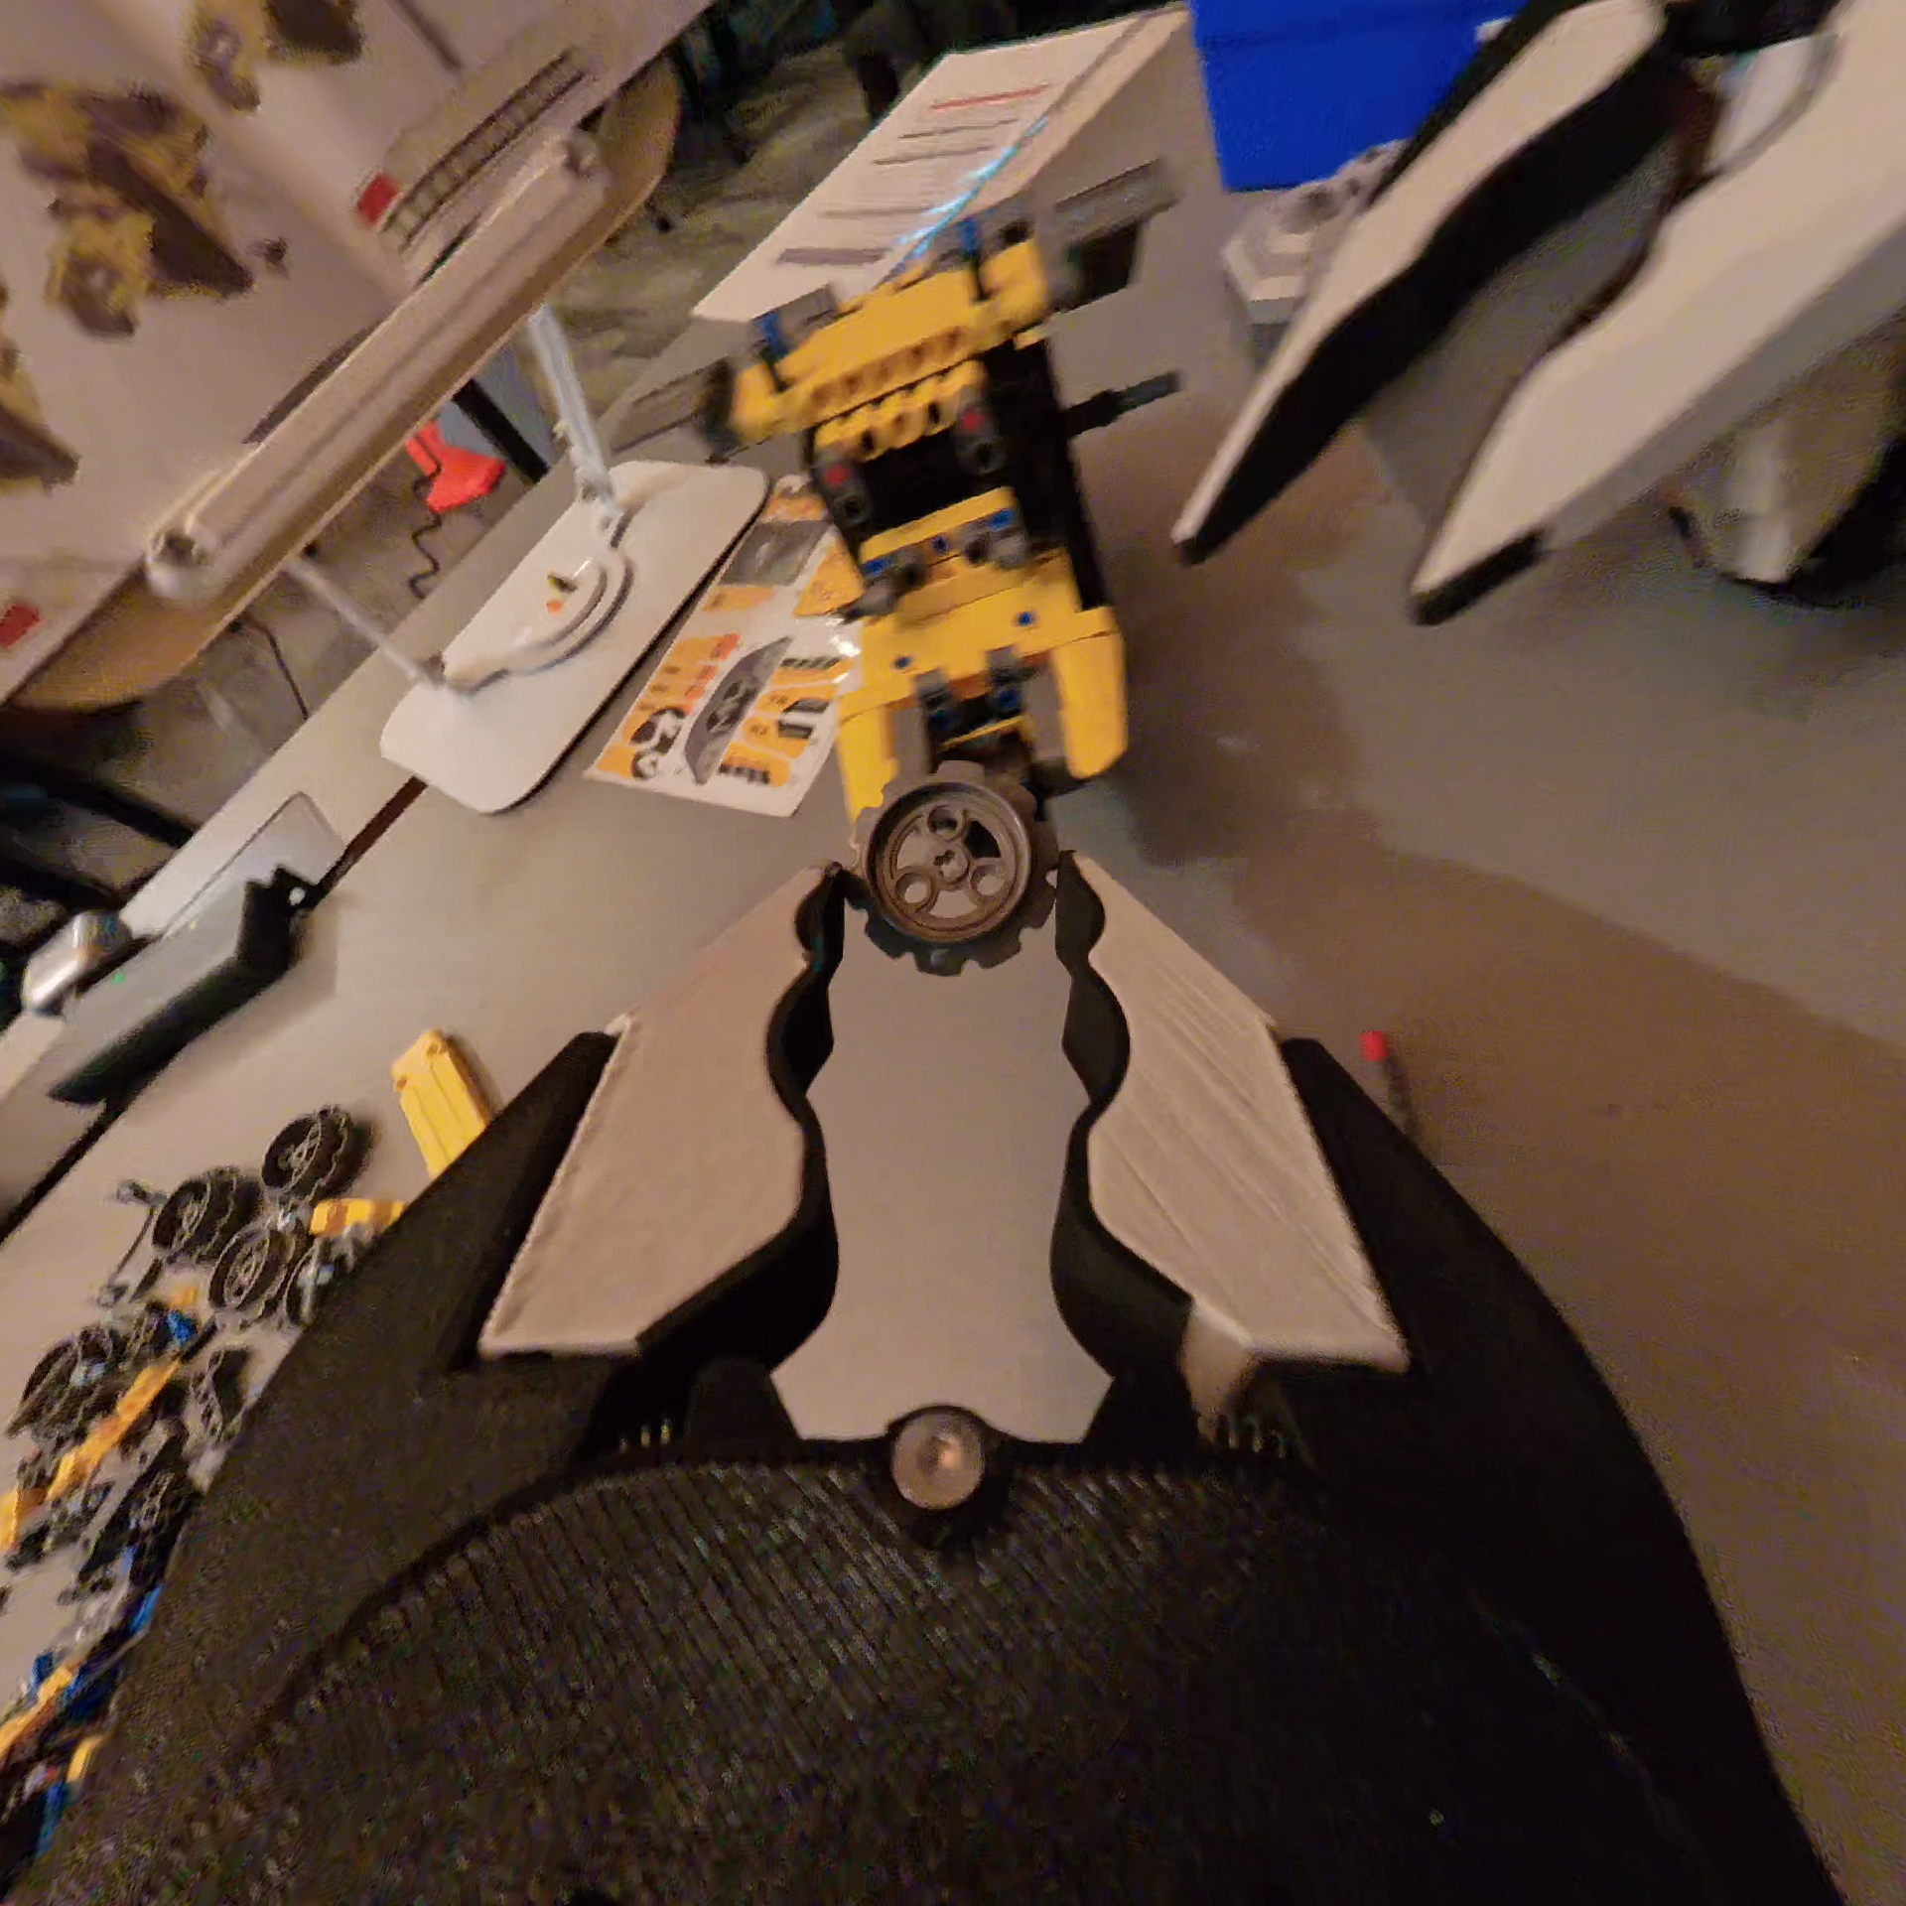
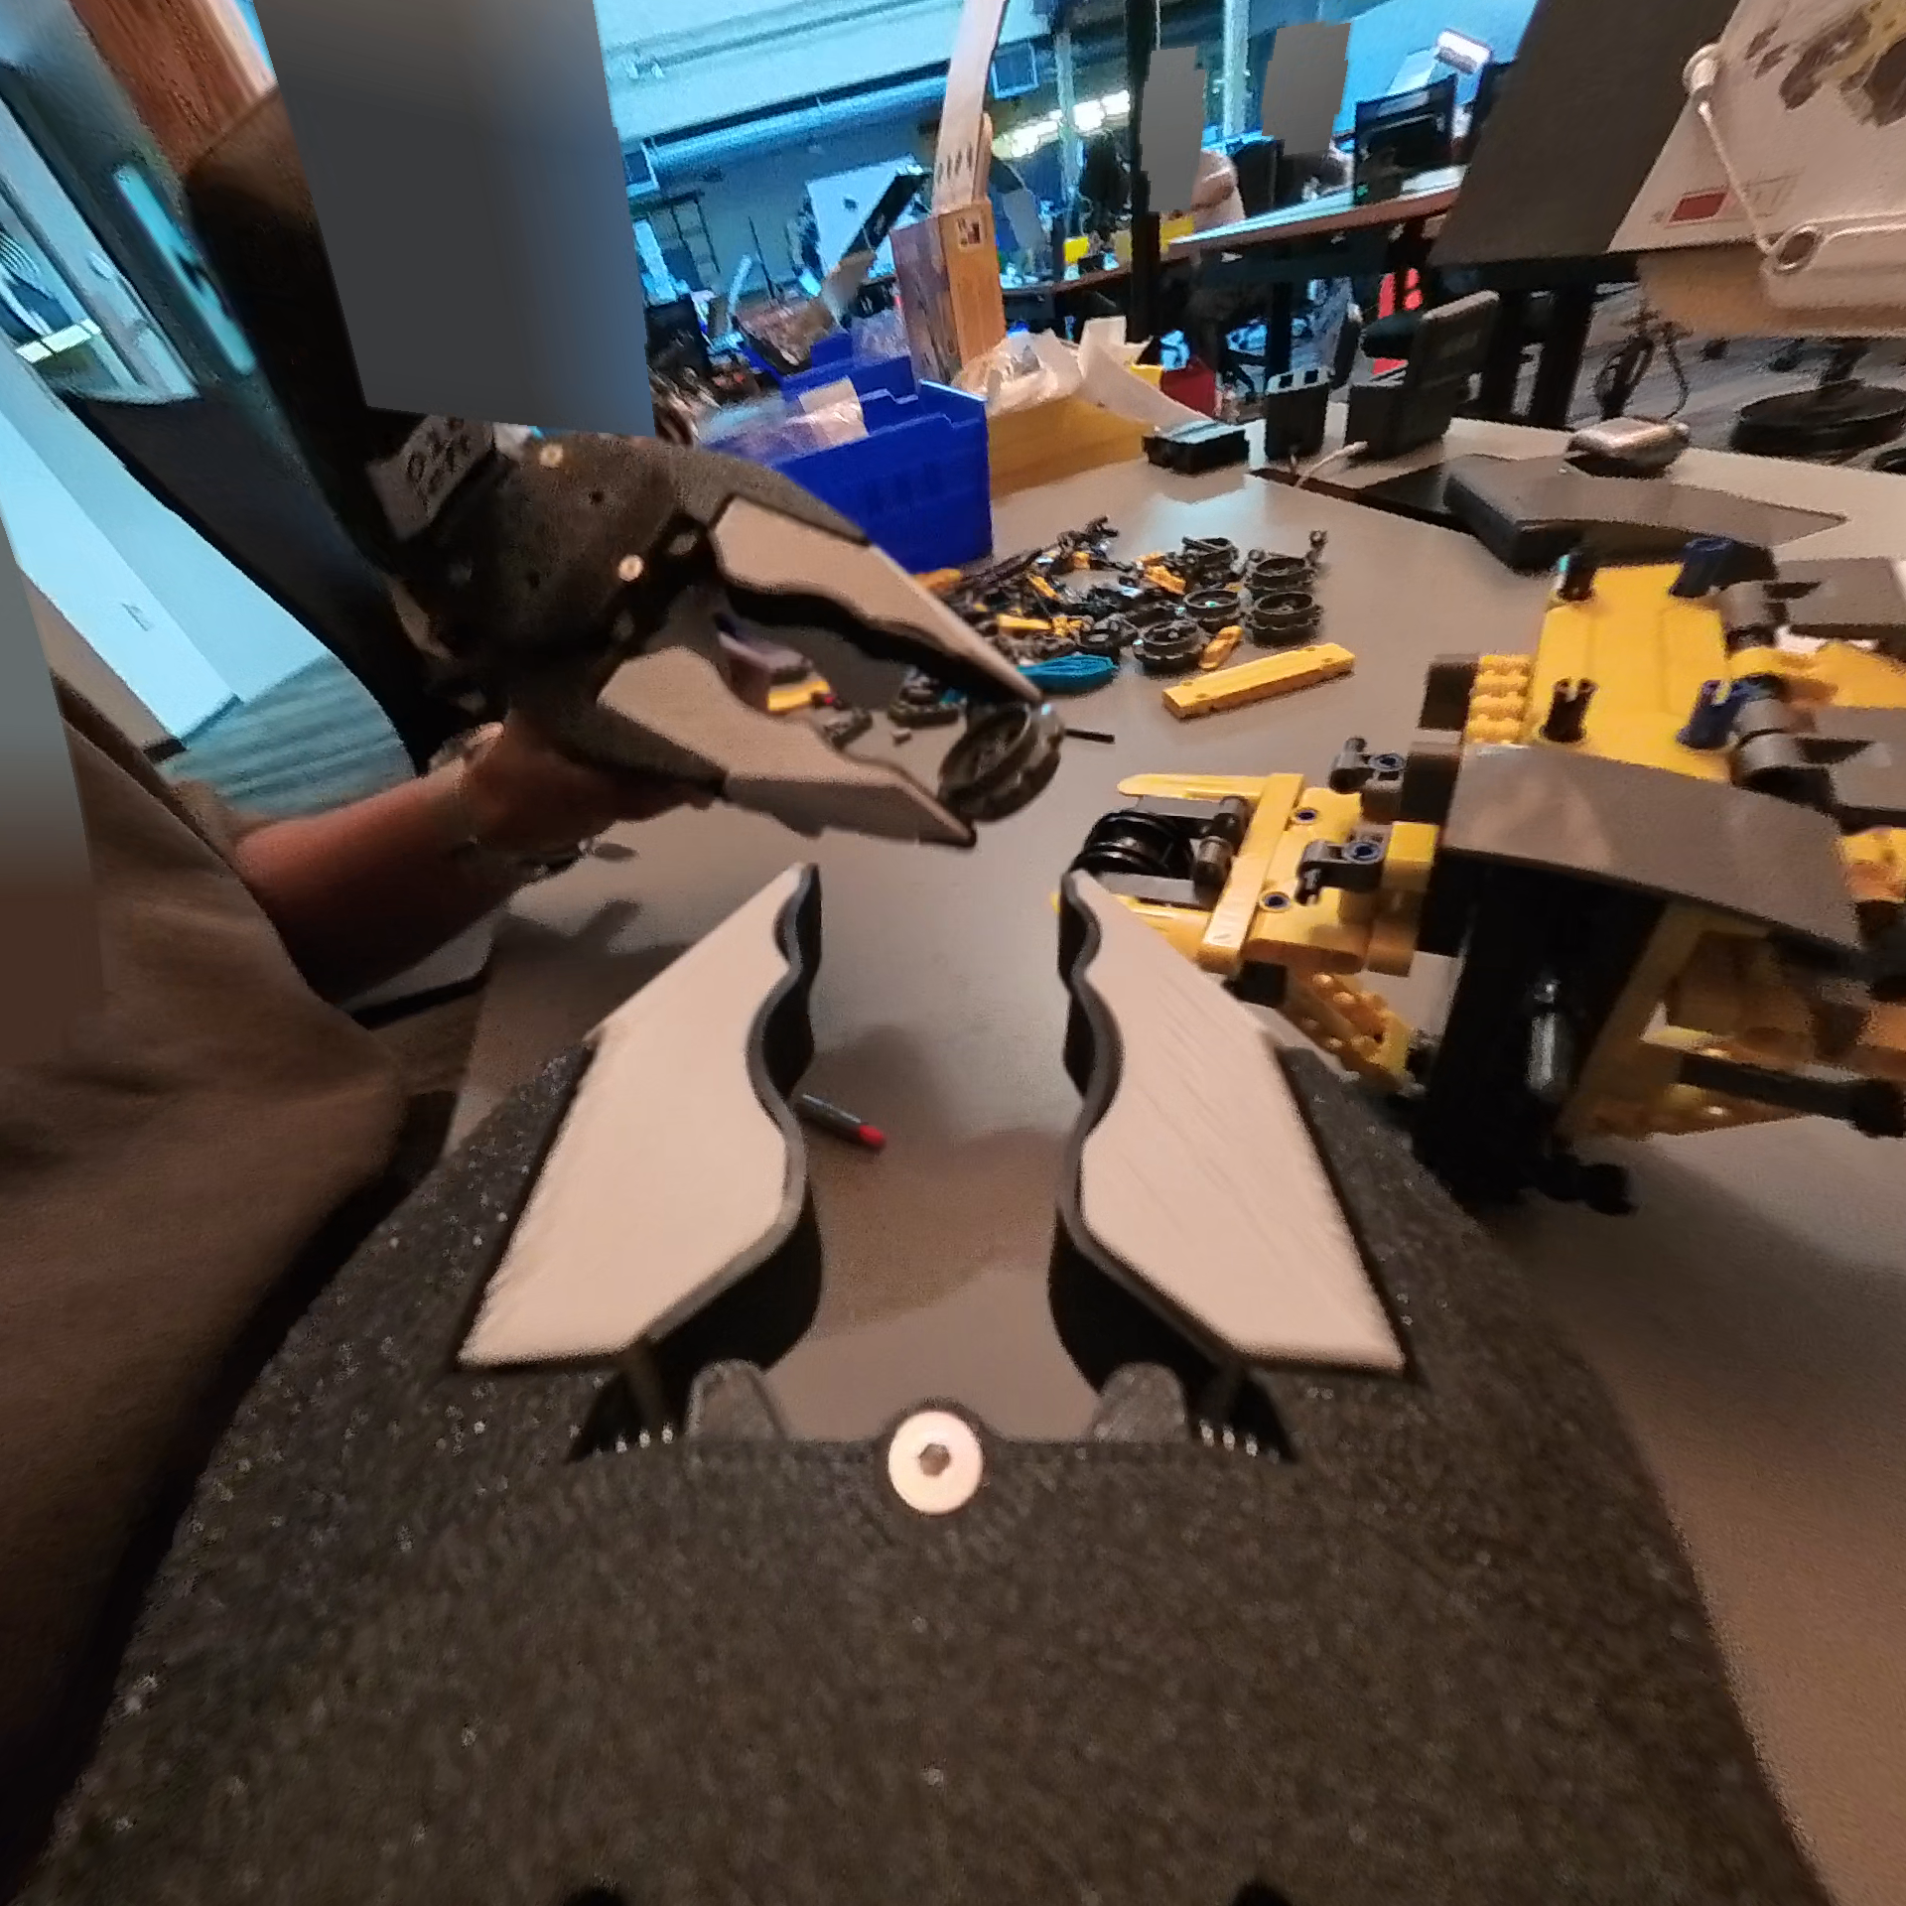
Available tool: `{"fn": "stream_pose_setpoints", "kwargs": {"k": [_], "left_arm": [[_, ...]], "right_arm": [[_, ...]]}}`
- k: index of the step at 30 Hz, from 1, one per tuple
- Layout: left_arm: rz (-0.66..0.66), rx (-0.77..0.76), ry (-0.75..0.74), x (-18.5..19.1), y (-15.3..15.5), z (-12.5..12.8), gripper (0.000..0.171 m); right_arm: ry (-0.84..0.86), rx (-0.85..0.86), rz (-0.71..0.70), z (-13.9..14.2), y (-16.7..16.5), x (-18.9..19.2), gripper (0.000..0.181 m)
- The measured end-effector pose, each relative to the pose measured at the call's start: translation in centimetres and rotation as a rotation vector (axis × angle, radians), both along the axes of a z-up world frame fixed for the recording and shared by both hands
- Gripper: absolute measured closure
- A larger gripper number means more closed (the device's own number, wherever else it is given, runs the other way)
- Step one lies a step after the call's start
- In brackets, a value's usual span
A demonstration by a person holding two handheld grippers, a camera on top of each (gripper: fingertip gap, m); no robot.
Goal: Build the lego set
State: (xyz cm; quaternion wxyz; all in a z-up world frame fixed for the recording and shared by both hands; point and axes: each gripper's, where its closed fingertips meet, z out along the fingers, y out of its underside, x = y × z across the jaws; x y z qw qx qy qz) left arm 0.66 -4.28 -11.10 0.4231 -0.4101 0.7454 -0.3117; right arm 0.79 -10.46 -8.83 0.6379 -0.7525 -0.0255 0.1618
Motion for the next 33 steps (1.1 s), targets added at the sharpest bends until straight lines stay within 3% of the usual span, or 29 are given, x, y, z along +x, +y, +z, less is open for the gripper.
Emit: {"fn": "stream_pose_setpoints", "kwargs": {"k": [4,9,14,17,21,27,30,33], "left_arm": [[-0.072,0.032,-0.017,-0.2,-4.0,0.0,0.134],[-0.097,0.065,-0.054,0.2,-5.9,0.4,0.134],[-0.123,0.087,-0.115,0.4,-7.6,1.0,0.134],[-0.127,0.090,-0.172,0.6,-7.9,1.9,0.135],[-0.164,-0.097,-0.171,0.8,-8.6,3.0,0.132],[-0.296,-0.632,-0.102,0.5,-8.7,5.1,0.114],[-0.355,-0.839,-0.060,0.2,-8.6,5.3,0.119],[-0.393,-0.926,-0.003,-0.1,-8.8,4.8,0.127]], "right_arm": [[0.159,-0.013,0.055,0.0,-0.1,-0.4,0.131],[0.347,-0.014,0.097,0.3,-0.4,-0.1,0.139],[0.357,-0.061,0.078,-0.6,-0.6,0.7,0.163],[0.373,-0.036,0.085,0.1,-0.9,0.9,0.166],[0.360,0.008,0.074,1.1,-1.4,1.5,0.168],[0.210,0.058,0.025,2.0,-1.8,1.9,0.169],[0.120,0.071,0.000,2.2,-1.9,1.9,0.168],[0.059,0.086,-0.014,2.4,-1.9,1.8,0.168]]}}
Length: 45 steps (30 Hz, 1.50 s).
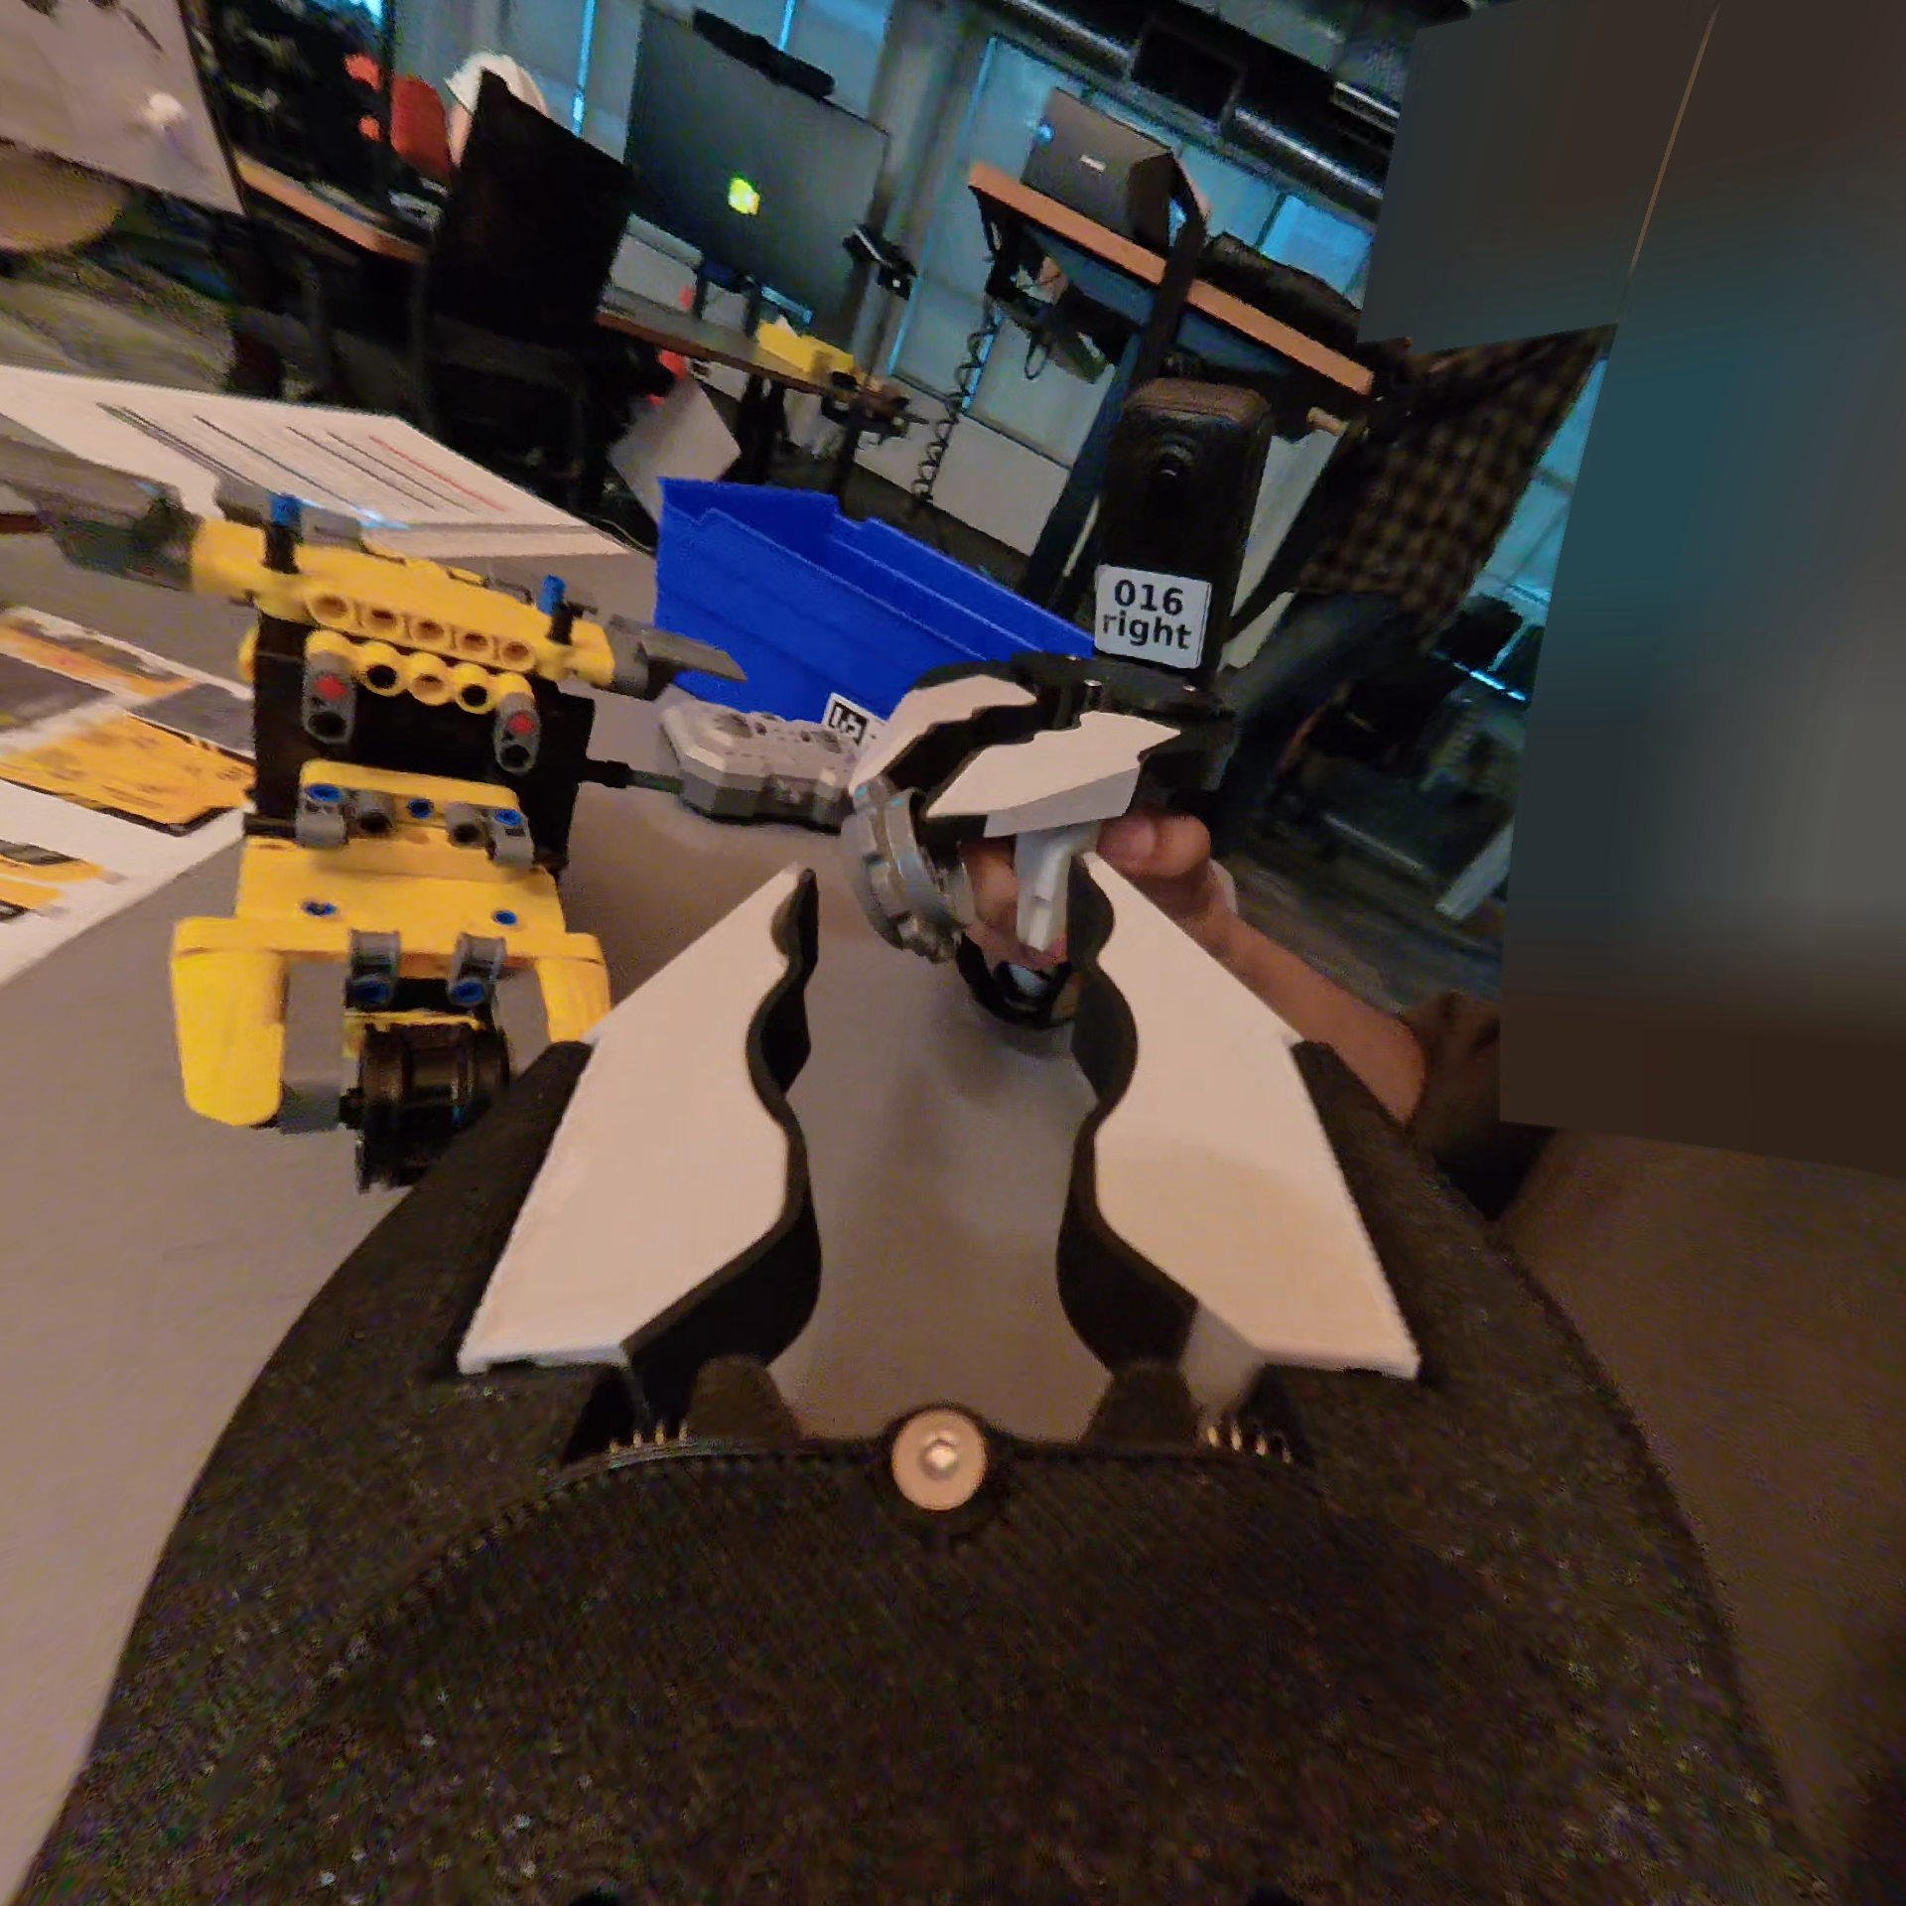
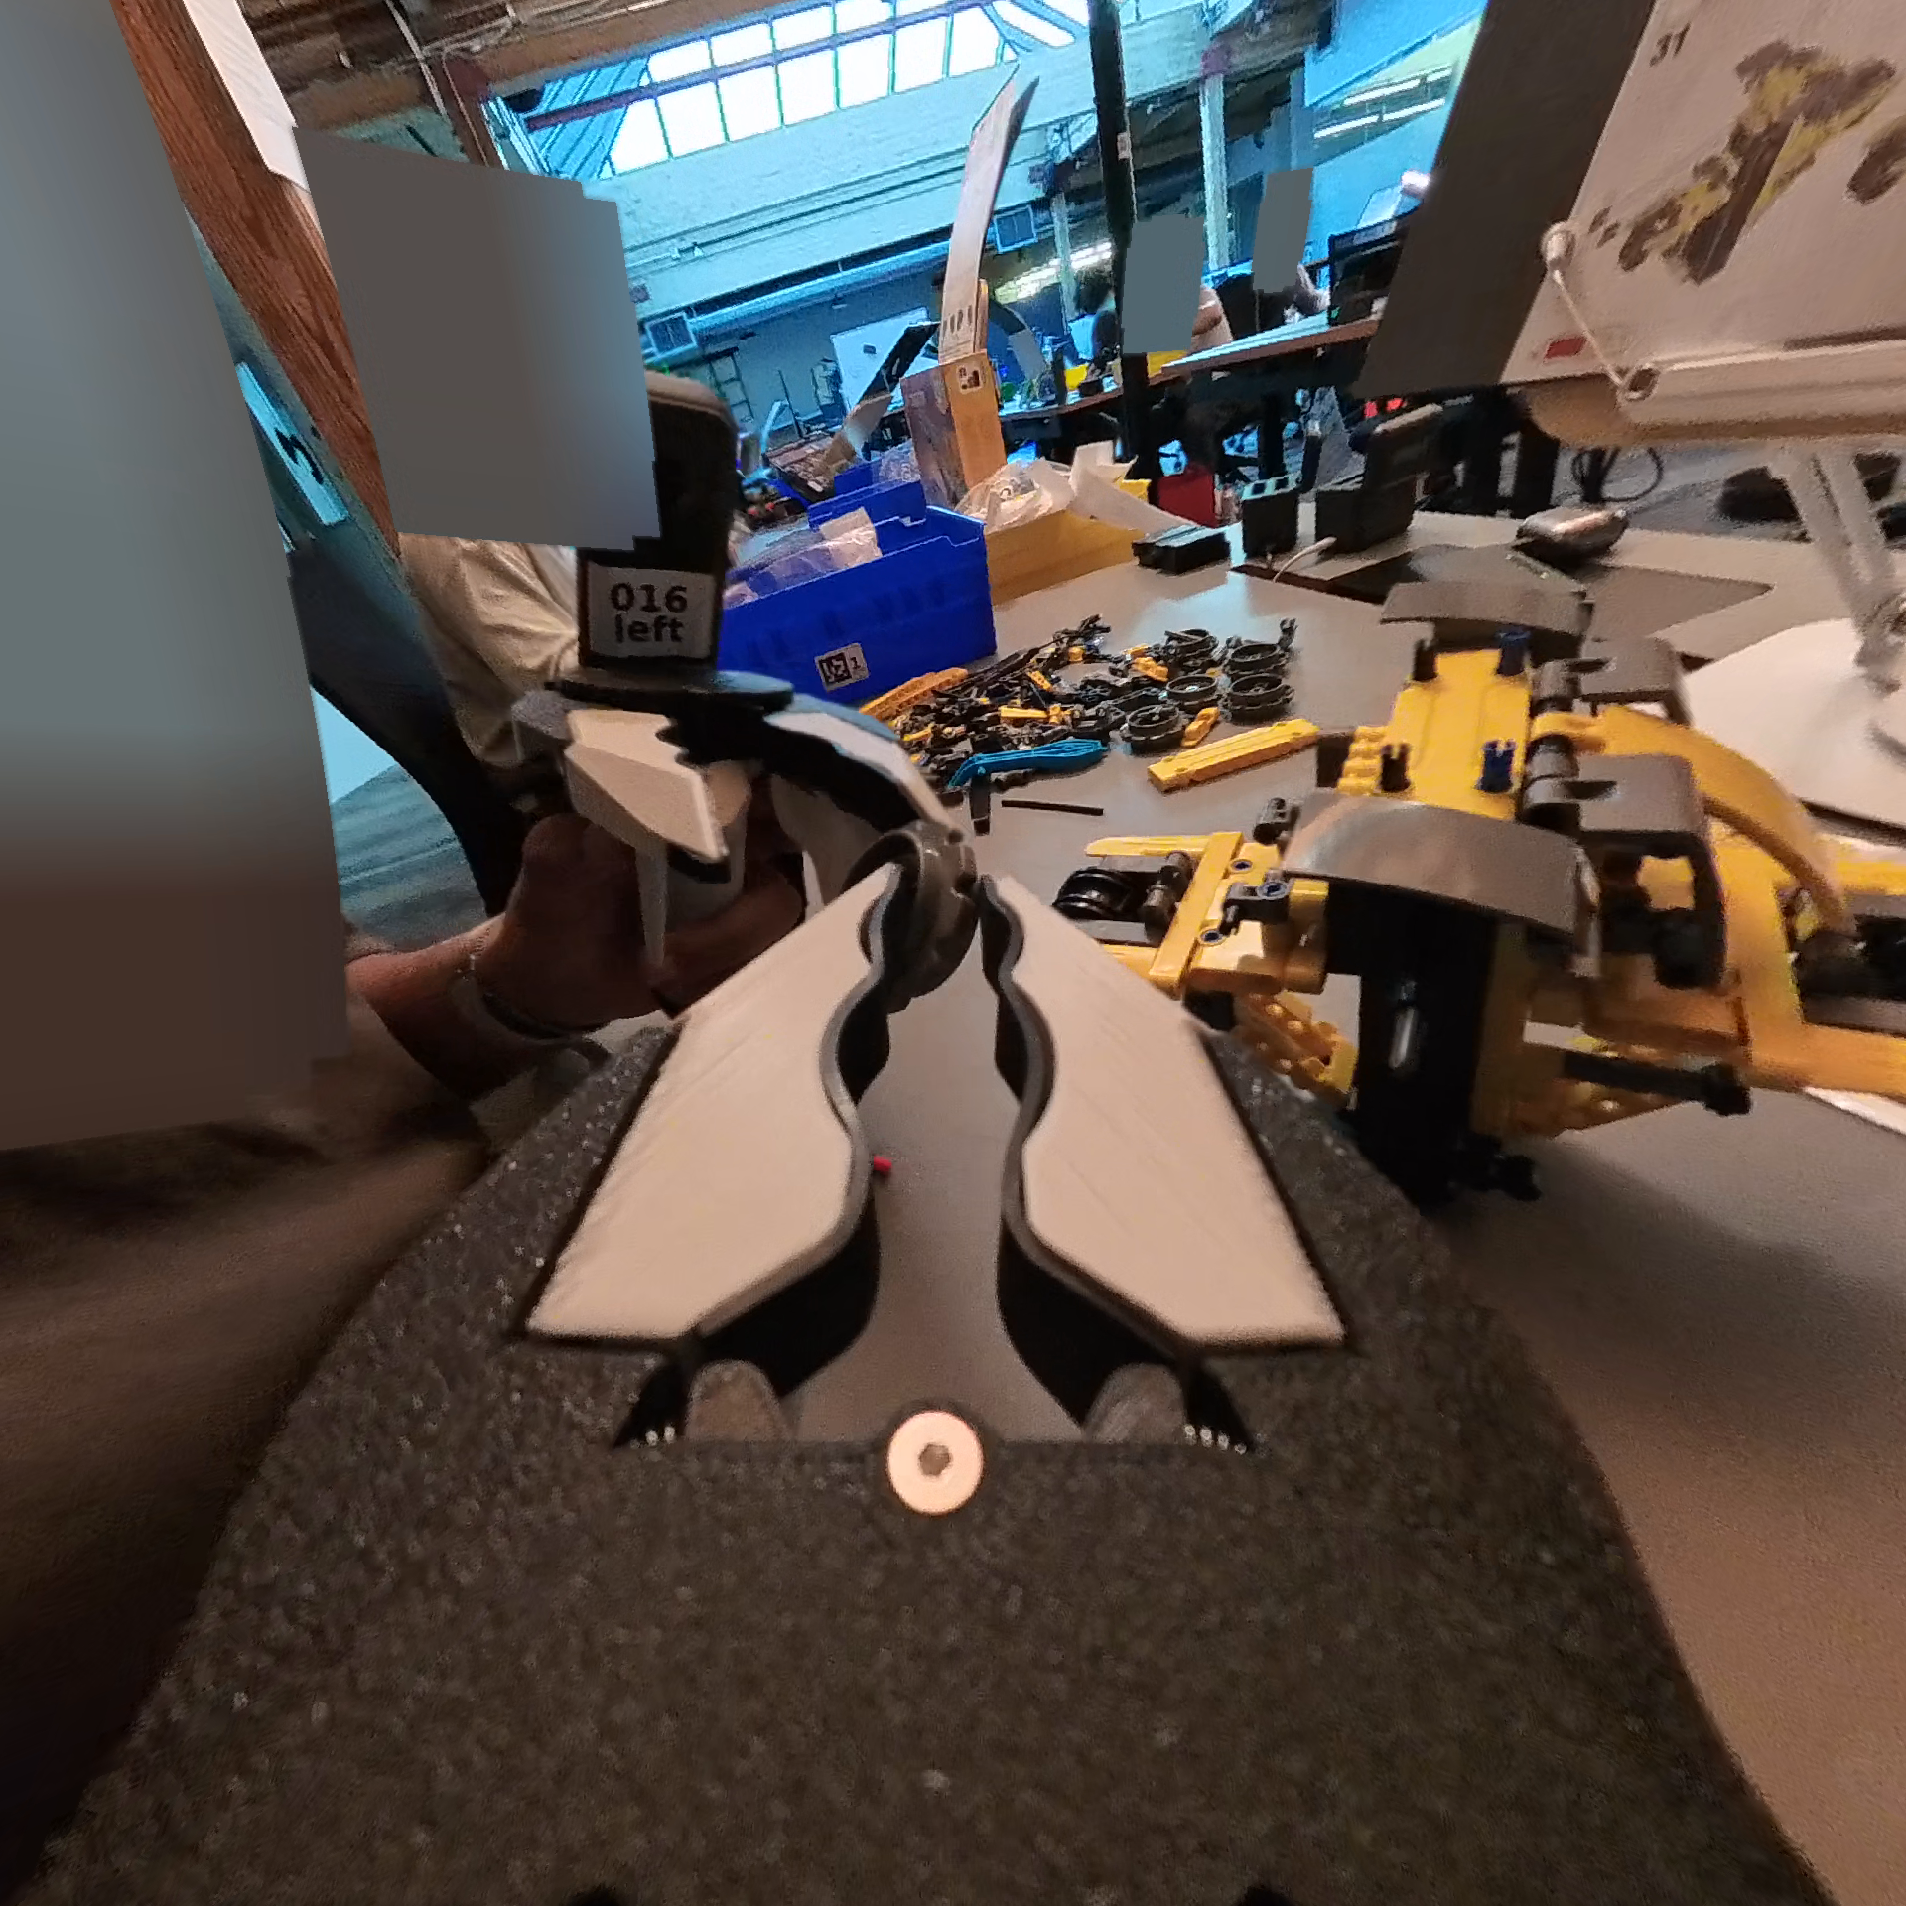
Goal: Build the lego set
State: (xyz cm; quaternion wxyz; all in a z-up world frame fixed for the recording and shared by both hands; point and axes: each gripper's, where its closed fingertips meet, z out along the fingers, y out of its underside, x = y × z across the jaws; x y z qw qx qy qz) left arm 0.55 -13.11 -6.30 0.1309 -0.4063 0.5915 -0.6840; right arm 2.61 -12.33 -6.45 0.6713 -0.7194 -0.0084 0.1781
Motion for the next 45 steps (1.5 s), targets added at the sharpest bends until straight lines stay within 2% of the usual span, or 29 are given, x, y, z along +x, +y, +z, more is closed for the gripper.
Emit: {"fn": "stream_pose_setpoints", "kwargs": {"k": [5,15,21,24,27,30,32,34,37,41,45], "left_arm": [[0.008,0.038,0.007,0.1,0.0,-0.6,0.157],[0.052,0.085,-0.002,0.4,0.8,-0.8,0.159],[0.128,0.056,-0.016,0.7,2.5,-0.1,0.159],[0.196,0.157,-0.043,0.9,3.4,-0.2,0.159],[0.291,0.333,-0.097,1.1,4.3,0.0,0.160],[0.360,0.495,-0.136,1.3,4.7,-0.1,0.160],[0.370,0.548,-0.129,1.6,4.6,-0.6,0.159],[0.343,0.496,-0.110,1.6,4.1,-0.7,0.159],[0.301,0.331,-0.066,1.7,3.9,-0.4,0.159],[0.252,0.143,-0.020,1.6,4.0,0.2,0.159],[0.230,0.090,0.007,1.7,3.8,-0.1,0.159]], "right_arm": [[-0.018,0.025,0.013,0.3,0.0,-0.3,0.169],[-0.028,0.006,-0.004,-0.4,0.3,0.0,0.169],[-0.140,-0.002,-0.089,-0.6,0.7,0.6,0.155],[-0.147,-0.013,-0.110,-0.8,0.9,0.8,0.150],[-0.079,-0.021,-0.078,-1.0,1.0,0.4,0.148],[-0.044,0.020,-0.069,-0.2,0.9,0.2,0.149],[-0.086,0.066,-0.085,0.5,0.6,0.0,0.152],[-0.187,0.085,-0.122,0.8,0.6,-0.2,0.153],[-0.352,0.073,-0.173,0.5,0.8,-0.6,0.153],[-0.531,0.016,-0.264,-0.6,1.5,-0.4,0.144],[-0.631,0.002,-0.309,-1.0,1.9,-0.4,0.140]]}}
